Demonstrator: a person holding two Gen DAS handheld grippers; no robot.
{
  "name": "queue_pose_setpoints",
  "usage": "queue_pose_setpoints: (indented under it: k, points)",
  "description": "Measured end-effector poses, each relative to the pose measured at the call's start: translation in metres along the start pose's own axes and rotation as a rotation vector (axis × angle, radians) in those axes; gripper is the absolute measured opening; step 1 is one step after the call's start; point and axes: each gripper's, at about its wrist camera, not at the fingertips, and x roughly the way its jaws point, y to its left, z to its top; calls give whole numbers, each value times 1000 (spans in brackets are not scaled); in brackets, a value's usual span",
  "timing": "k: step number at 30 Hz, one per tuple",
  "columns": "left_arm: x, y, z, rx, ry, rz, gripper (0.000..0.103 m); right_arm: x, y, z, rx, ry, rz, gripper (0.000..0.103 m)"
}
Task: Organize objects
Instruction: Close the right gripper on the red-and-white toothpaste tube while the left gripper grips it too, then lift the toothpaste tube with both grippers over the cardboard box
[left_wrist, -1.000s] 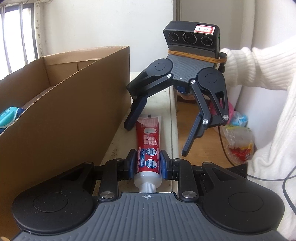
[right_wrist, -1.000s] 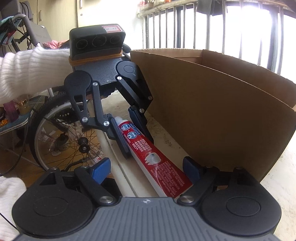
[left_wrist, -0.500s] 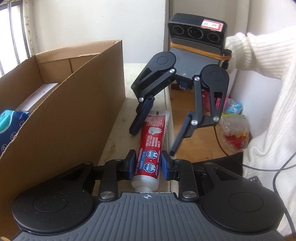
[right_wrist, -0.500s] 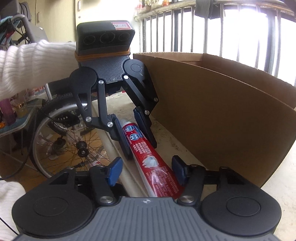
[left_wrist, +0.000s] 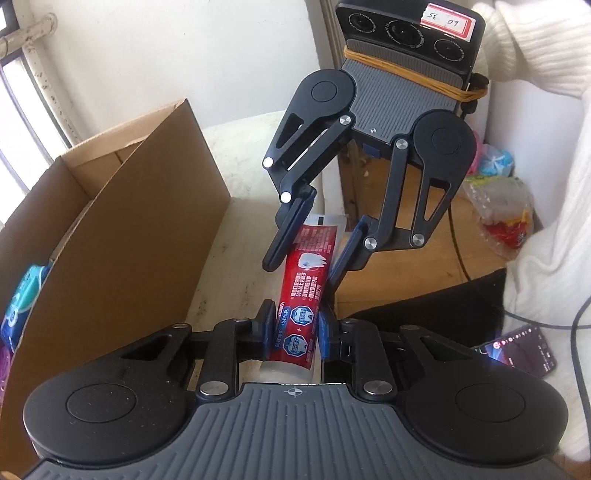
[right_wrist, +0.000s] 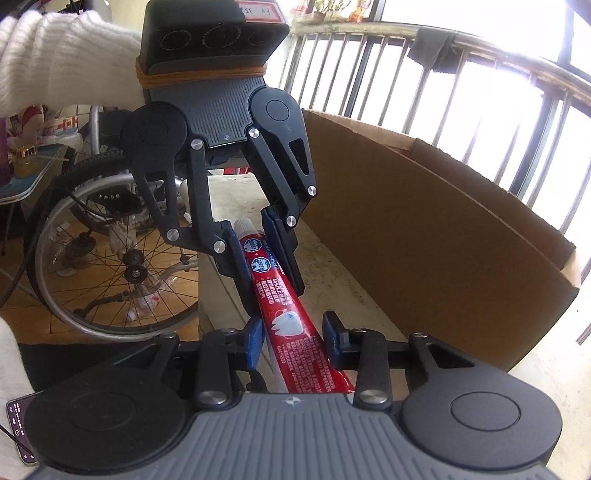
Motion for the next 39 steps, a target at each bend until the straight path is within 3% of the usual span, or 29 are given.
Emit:
queue_pose_setpoints:
  k: [6,13,23,34,36,38,39]
  points:
    - [-18,-10,18,41,-10,57,21,-23,7,8,-41,-40,-49,37]
    - [-57,-22,44,115,-43,146,21,-68,17,29,-131,-125,-163,37]
    - [-82,-26,94,256,-40,323,21,-101,-3,75,-259,-198,-307,36]
    - [-75,45,99,231,-43,415,21,-70,-70,120,-241,-185,-297,33]
    - [-70,61,96,216,-28,407,21,-60,-85,125,-208,-191,-265,26]
    - [-56,72,85,226,18,338,21,-55,-103,132,-134,-234,-257,25]
    - [-48,72,78,241,24,339,21,-51,-112,136,-104,-235,-240,25]
